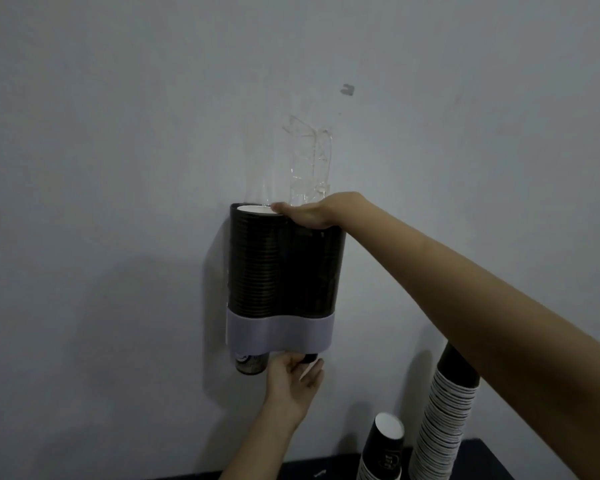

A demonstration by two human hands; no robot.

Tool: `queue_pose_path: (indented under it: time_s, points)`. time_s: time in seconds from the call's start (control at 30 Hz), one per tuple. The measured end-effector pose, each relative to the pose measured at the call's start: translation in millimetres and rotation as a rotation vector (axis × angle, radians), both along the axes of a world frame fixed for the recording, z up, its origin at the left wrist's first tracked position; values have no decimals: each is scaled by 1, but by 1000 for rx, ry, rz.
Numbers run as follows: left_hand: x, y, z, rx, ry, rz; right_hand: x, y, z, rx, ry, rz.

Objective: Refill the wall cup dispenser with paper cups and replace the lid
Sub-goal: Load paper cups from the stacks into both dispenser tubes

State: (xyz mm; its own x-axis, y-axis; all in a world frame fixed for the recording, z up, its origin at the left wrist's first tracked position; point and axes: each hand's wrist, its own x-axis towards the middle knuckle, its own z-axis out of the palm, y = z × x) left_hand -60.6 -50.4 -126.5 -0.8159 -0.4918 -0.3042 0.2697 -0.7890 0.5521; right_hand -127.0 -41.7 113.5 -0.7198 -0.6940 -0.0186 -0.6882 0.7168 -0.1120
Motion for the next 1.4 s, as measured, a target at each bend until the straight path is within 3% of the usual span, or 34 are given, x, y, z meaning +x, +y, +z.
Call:
queue_pose_path:
  time_s: [0.33, 0.57, 0.77, 0.9, 1.1, 1.23, 1.4]
  points:
    - [2, 2, -3, -69, -21, -64, 3, 6, -12, -86, 262, 5]
    - [3, -2, -1, -72, 47, -45, -8, 18, -11, -132, 18, 272]
    - [0, 3, 1, -35, 27, -18, -9, 20, -6, -138, -88, 273]
    - [2, 3, 0, -70, 11, -51, -8, 15, -2, -64, -37, 230]
    - [3, 5, -1, -78, 32, -48, -11, 18, -12, -187, -17, 268]
    - [3, 8, -3, -77, 11, -39, -4, 32, -27, -419, 114, 359]
    - [1, 12, -17, -69, -26, -33, -3, 90, -86, -1022, 253, 461]
